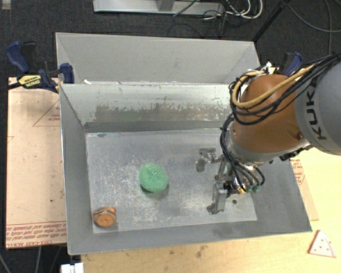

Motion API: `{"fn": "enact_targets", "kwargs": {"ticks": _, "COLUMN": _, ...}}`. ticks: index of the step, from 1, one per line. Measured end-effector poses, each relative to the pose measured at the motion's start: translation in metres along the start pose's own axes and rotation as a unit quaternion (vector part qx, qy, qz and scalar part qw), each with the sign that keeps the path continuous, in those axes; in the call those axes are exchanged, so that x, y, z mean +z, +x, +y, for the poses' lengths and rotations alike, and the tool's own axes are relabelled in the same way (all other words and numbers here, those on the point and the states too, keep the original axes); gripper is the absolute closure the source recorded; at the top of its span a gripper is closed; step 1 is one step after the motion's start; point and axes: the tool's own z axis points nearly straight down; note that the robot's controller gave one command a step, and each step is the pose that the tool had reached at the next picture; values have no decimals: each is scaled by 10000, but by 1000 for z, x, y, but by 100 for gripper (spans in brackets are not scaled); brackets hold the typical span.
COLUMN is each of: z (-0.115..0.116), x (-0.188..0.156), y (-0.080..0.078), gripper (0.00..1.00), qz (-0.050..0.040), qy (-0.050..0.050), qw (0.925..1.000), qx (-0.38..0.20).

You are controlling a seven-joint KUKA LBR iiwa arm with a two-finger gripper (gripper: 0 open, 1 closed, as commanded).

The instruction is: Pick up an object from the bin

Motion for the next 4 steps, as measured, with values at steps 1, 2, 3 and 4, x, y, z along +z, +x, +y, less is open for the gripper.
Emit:
{"fn": "enact_targets", "kwargs": {"ticks": 1, "z": 0, "x": -4, "y": -1, "gripper": 0, "qz": -41, "qy": -1, "qw": 10000, "qx": 3}}
{"fn": "enact_targets", "kwargs": {"ticks": 2, "z": 23, "x": 19, "y": -17, "gripper": 0, "qz": -62, "qy": 9, "qw": 9996, "qx": -282}}
{"fn": "enact_targets", "kwargs": {"ticks": 3, "z": 42, "x": 79, "y": -71, "gripper": 0, "qz": -95, "qy": -5, "qw": 9992, "qx": -380}}
{"fn": "enact_targets", "kwargs": {"ticks": 4, "z": 48, "x": 115, "y": -91, "gripper": 0, "qz": -44, "qy": -2, "qw": 9992, "qx": -392}}
